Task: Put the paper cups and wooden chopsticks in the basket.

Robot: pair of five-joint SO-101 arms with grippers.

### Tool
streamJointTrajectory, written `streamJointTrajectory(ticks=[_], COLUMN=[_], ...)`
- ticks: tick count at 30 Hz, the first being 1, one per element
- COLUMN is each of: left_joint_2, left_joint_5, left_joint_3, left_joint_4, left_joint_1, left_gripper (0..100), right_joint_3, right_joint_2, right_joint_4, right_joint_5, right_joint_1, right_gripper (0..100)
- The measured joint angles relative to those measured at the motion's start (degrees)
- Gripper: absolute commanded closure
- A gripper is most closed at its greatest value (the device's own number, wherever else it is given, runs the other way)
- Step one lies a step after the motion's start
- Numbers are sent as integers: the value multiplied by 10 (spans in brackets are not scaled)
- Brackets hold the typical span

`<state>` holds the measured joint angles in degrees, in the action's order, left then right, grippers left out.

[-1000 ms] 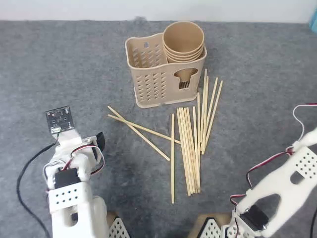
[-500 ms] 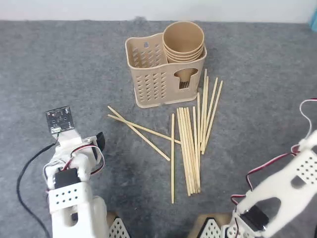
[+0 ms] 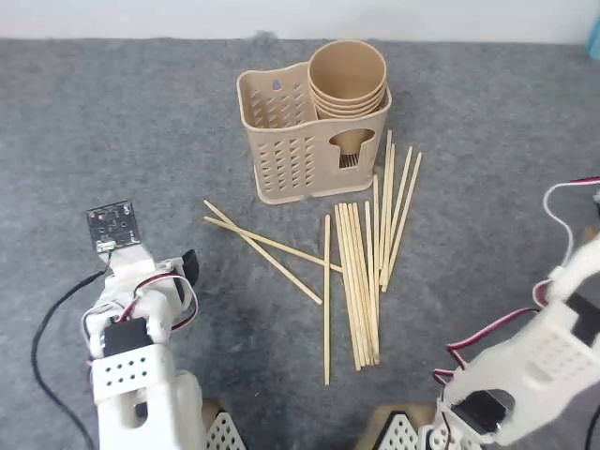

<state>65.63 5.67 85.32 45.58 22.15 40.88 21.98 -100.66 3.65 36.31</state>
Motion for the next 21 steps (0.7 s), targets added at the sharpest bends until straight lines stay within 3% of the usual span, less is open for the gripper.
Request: streamJointTrajectory(ticks=[10,21], left_joint_2=[0,0], left_joint_5=[0,0], left_joint_3=[0,0], left_joint_4=[0,0], left_joint_1=[0,0], left_gripper=[746,746], right_joint_3=[0,51], right_joint_2=[-41,-79], right_joint_4=[0,24], right_joint_5=[-19,-20], right_joint_1=[-85,-307], right_gripper=[991,991])
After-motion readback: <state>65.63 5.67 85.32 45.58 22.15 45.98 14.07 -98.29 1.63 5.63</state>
